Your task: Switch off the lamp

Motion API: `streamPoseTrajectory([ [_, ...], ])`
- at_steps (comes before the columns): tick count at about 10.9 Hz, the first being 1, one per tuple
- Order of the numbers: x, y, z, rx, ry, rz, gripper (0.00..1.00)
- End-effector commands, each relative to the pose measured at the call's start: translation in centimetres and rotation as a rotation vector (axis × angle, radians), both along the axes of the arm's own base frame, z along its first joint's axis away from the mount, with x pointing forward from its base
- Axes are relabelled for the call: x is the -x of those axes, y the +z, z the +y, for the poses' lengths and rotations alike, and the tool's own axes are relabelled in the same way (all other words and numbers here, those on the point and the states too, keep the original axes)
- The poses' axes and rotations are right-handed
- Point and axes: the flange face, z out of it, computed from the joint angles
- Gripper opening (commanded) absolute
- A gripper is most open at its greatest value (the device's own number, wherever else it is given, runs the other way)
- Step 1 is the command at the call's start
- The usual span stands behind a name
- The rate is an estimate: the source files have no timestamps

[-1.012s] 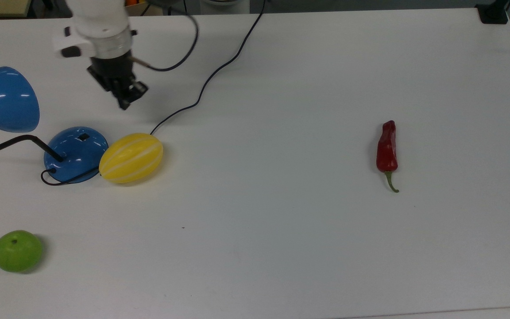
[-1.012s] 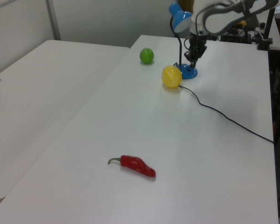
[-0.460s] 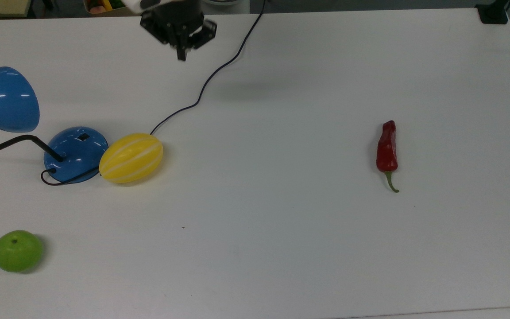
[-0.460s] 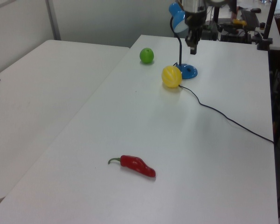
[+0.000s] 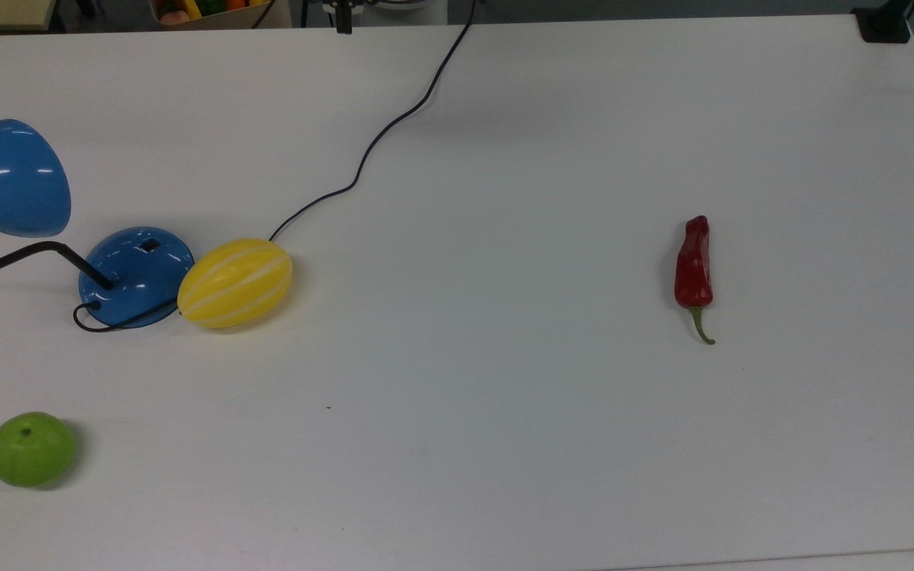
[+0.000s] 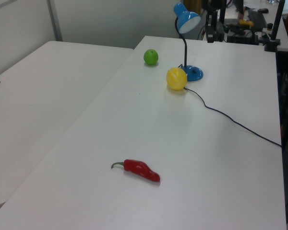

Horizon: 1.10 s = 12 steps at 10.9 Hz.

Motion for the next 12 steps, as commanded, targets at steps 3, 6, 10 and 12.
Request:
streamPoseTrajectory([
  [3,1.0,1.4,-1.0,-0.021,-0.01,-0.003,1.0],
  [6,0.9,1.6,-1.2,-0.04,-0.016,-0.012,1.0],
  [10,0.6,3.1,-1.7,-0.08,-0.06,-0.038,1.0],
  [12,0.6,3.0,-1.7,-0.08,-0.075,-0.036,1.0],
])
